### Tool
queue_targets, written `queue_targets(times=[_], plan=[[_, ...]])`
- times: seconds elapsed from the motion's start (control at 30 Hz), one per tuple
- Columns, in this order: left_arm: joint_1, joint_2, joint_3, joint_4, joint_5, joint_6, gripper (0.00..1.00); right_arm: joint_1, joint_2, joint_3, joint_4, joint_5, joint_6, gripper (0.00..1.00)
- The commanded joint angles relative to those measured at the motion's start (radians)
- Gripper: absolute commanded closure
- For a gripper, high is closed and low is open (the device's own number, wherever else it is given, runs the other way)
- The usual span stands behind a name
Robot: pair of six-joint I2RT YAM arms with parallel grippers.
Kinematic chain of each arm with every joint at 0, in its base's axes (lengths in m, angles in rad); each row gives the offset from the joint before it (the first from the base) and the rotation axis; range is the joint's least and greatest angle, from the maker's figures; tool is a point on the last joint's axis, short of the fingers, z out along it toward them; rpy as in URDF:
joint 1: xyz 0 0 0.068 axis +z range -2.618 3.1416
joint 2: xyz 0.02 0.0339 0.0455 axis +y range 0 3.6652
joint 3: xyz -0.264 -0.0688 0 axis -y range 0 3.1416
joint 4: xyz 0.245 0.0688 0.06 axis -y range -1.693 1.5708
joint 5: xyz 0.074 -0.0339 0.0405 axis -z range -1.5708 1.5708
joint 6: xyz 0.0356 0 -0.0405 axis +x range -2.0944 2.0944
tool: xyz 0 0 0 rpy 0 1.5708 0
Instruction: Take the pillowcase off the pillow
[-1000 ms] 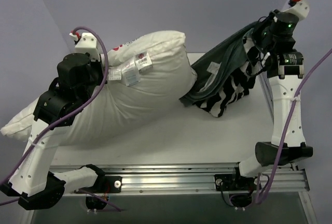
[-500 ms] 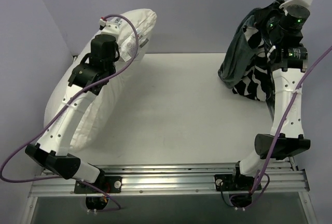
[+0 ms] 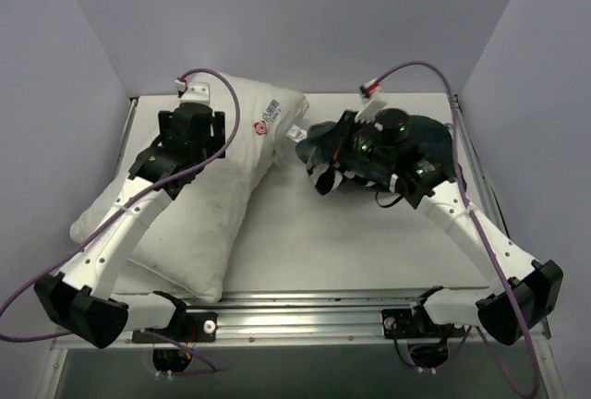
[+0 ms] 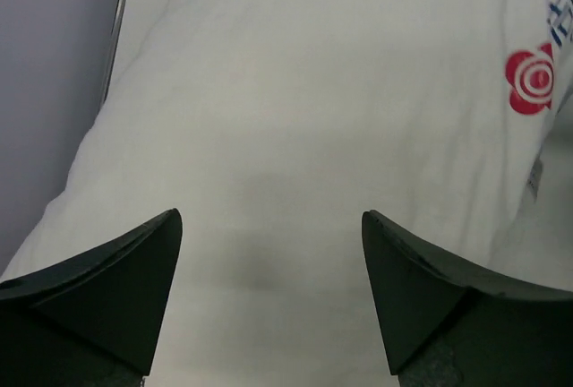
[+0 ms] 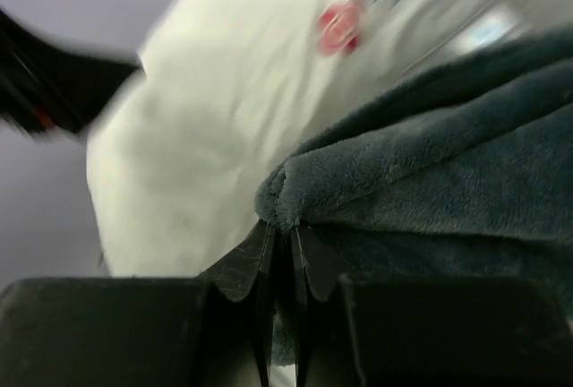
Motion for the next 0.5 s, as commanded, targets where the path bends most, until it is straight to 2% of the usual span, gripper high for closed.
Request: queue_targets(times=[0.0,0.03,0.07,0.17,0.2,0.33,0.37,0.47], plan=[[0.006,-0.177,-0.003,0.004,0.034,-0.102,0.09,0.214,-0.1,-0.174,0.048,0.079,0.053,1.0],[0.006,-0.202,-0.001,-0.01,0.038,-0.105,0.08,0.26,-0.099,-0.206,-0.003,0.087,0.062,1.0],[0.006,-0.249,0.0,-0.038,0.042,-0.111,0.06,0.358,-0.103,-0.275,-0.048,0.102,0.075,1.0],[0.006,-0.332,0.014,-0.087,0.055,-0.121,0.04,0.498,-0.158,-0.372,-0.105,0.136,0.154,1.0],[0.006,-0.35,0.013,-0.098,0.055,-0.122,0.04,0.579,-0.18,-0.407,-0.119,0.139,0.171,1.0],[0.006,-0.424,-0.012,-0.133,0.063,-0.137,0.03,0.725,-0.241,-0.367,-0.333,0.156,0.188,0.99],[0.006,-0.445,-0.021,-0.135,0.065,-0.138,0.03,0.75,-0.245,-0.349,-0.369,0.169,0.188,0.96],[0.006,-0.469,-0.038,-0.144,0.06,-0.151,0.03,0.81,-0.28,-0.28,-0.453,0.234,0.182,0.74]])
